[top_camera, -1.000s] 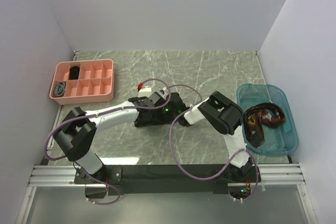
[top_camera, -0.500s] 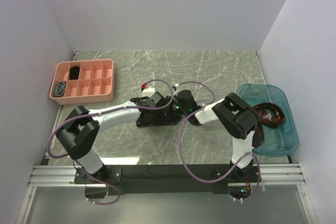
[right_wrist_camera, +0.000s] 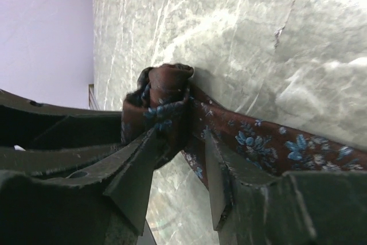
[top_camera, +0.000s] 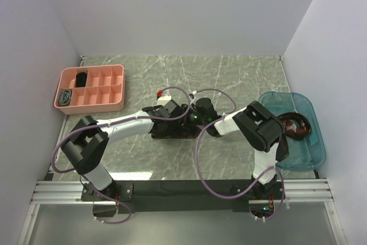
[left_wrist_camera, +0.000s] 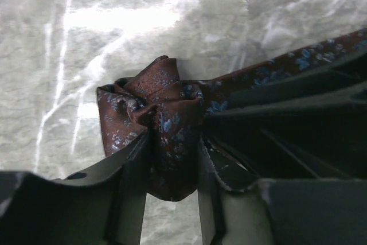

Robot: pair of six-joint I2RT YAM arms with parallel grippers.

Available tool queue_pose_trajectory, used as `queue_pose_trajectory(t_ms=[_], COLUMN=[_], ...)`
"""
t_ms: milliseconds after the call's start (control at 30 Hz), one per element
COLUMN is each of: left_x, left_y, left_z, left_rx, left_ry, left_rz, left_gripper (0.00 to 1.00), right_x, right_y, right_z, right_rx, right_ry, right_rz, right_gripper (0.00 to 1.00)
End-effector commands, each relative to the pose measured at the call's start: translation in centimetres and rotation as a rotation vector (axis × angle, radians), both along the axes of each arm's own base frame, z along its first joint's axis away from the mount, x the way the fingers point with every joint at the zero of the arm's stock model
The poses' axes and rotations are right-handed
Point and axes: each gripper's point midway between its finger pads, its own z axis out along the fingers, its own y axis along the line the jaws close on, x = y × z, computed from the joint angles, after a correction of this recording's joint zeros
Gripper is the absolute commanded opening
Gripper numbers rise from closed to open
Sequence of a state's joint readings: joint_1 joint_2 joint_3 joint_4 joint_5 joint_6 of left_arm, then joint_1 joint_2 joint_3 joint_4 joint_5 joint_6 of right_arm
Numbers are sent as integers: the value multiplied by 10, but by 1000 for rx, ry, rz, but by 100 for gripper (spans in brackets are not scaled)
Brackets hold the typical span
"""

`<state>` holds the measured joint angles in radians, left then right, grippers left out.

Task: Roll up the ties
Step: Roll the tie

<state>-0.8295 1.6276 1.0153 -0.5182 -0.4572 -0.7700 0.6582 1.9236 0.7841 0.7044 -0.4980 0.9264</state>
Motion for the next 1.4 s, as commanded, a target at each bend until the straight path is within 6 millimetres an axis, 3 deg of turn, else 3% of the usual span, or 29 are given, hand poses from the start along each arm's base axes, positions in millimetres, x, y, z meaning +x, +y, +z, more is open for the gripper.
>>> queue_pose_trajectory(t_ms=[0, 300, 567, 933, 1033, 1367], left_x=[-7, -8, -6, -4, -4, -2], left_y=[-20, -27, -39, -56, -60, -61], left_z=[0, 0, 9, 22, 26, 29], left_rx=[-85, -111, -178, -260, -285, -272], left_ry=[27, 30, 3, -27, -42, -61], left_rz=[-49, -65, -105, -168, -189, -231], left_gripper=[41, 53, 80, 86, 91, 88], right_x=[3, 8, 1, -8, -10, -13], right_y=[7, -10, -7, 4, 7, 12], right_z=[26, 28, 31, 41, 39, 22], right_rx=[55, 76, 81, 157, 147, 106], right_ry=[-73, -70, -104, -146, -153, -117], right_rz=[26, -1, 87, 189, 209, 266], right_gripper=[48, 51, 55, 56, 56, 57])
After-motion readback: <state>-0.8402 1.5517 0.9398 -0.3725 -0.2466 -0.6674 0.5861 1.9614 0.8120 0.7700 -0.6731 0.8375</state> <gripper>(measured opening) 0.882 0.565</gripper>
